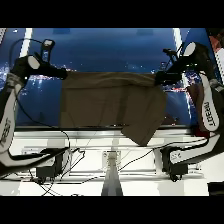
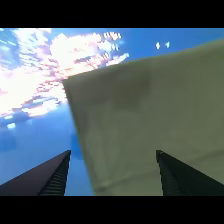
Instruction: Fold the clothes and pants, and hang the long-sleeved shirts on hangers.
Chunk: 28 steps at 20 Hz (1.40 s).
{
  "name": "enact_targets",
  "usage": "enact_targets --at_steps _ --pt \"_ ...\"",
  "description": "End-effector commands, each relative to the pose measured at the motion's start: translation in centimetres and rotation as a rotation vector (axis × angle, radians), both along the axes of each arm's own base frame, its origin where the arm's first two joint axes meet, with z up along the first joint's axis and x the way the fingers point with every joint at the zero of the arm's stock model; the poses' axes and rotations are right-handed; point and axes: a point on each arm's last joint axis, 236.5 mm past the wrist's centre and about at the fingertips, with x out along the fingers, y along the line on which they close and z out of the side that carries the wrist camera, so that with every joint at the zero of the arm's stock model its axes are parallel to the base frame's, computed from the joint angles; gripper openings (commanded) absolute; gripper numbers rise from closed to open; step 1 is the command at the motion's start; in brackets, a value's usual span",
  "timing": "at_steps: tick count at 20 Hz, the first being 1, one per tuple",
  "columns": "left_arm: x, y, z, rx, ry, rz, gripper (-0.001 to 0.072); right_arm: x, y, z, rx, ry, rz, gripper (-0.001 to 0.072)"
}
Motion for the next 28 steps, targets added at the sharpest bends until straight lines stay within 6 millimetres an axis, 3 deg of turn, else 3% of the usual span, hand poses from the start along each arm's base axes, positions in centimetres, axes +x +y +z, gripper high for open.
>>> enact_targets --at_steps 1,3,5,8,10,16,17,18,23,28 --pt "-1.7 0.4 7.0 -0.001 -0.11 0.003 0.0579 -2.1 -2.9 3.3 -0.085 -0.06 -0.026 0.0549" --pt "-2.6 0.4 11.3 0.004 -0.208 0.002 0.0579 -6.0 -4.0 4.0 -0.085 -0.048 -0.069 0.0549" --pt "-3.6 0.4 14.5 0.004 -0.283 0.003 0.0579 -11.2 -4.6 3.4 -0.075 0.0 -0.117 0.0549" --pt "-4.4 0.4 16.8 -0.019 -0.332 0.031 0.0579 -17.5 -2.8 0.4 -0.019 0.086 -0.241 0.0549" --pt "-4.5 0.3 16.9 -0.05 -0.326 0.068 0.0579 -19.6 -1.5 -2.0 0.016 0.146 -0.302 0.0549" --pt "-5.2 0.2 15.2 -0.069 -0.246 0.088 0.0578 -22.6 0.6 -6.6 0.081 0.313 -0.344 0.0531" --pt "-5.3 0.2 15.0 -0.07 -0.236 0.088 0.0579 -22.8 0.8 -7.0 0.088 0.341 -0.347 0.0423" --pt "-5.3 0.2 14.9 -0.072 -0.231 0.09 0.0579 -22.9 1.1 -7.4 0.104 0.368 -0.352 0.0366" --pt "-5.3 0.2 14.9 -0.085 -0.228 0.108 0.0579 -22.9 3.2 -8.9 0.204 0.447 -0.34 0.0371" --pt "-5.8 0.1 14.4 -0.093 -0.197 0.12 0.0579 -22.4 3.1 -10.0 0.211 0.427 -0.308 0.037"
